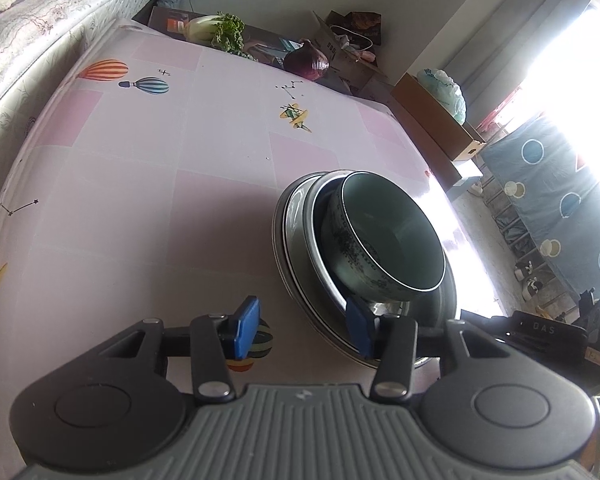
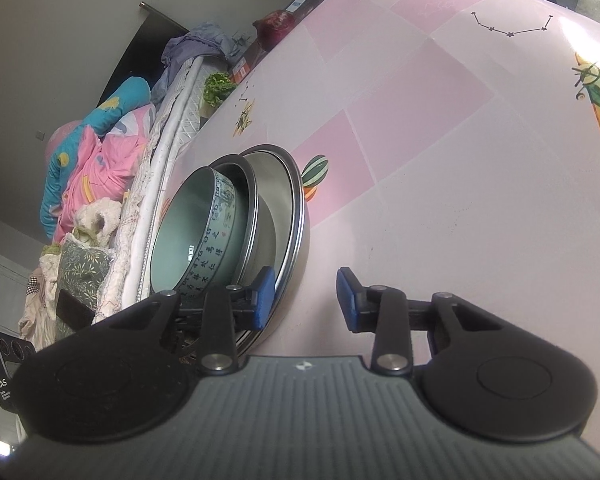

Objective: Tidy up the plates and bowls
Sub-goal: 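Lower the basin with bowls onto the white plate with both grippers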

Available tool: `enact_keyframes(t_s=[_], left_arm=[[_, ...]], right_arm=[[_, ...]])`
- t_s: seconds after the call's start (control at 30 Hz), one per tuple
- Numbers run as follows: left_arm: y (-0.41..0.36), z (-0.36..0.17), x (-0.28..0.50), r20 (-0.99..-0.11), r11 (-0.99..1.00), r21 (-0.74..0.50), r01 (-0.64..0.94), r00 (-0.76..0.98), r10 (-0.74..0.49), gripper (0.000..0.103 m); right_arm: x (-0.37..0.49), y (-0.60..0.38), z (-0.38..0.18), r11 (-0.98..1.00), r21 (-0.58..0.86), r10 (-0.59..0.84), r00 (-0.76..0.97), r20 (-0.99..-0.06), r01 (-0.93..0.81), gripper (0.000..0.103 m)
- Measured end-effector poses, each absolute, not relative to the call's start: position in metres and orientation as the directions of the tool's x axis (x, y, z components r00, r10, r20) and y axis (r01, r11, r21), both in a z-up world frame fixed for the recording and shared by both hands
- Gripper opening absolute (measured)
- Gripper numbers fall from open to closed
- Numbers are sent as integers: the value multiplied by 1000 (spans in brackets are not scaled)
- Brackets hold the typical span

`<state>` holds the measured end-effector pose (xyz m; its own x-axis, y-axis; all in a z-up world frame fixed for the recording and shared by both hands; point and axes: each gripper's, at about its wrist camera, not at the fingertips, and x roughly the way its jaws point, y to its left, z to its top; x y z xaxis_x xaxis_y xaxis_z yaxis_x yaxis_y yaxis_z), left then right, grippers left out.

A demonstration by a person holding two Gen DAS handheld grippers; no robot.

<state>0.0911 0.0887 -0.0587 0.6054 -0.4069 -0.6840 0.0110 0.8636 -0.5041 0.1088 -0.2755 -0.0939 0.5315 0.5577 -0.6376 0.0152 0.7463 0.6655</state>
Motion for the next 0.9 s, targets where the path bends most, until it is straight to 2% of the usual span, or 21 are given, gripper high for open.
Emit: enact_keyframes(t_s=[0.07, 0.43, 0.57, 0.77, 0.87, 0.9], left_arm=[[91, -59, 89, -686, 862, -506, 7, 603, -408, 43], [88, -80, 97, -706, 838, -545, -22, 551, -445, 44], [86, -88, 102, -689, 810, -586, -38, 550, -472, 45], [82, -91, 105, -689, 814, -579, -44, 559, -460, 44], [80, -92, 106, -675, 802, -597, -38, 565, -475, 33], [79, -92, 106, -670, 799, -600, -33, 566, -480, 26]], right_arm=[[110, -272, -92, 752, 660, 555, 532, -639, 8, 31], [111, -270, -95, 743, 670, 562, 526, -638, 19, 30], [111, -269, -97, 737, 675, 566, 523, -637, 26, 30], [113, -264, -99, 734, 679, 574, 516, -636, 21, 27], [114, -262, -99, 729, 684, 580, 516, -631, 18, 22], [115, -261, -98, 730, 683, 579, 517, -630, 15, 20]])
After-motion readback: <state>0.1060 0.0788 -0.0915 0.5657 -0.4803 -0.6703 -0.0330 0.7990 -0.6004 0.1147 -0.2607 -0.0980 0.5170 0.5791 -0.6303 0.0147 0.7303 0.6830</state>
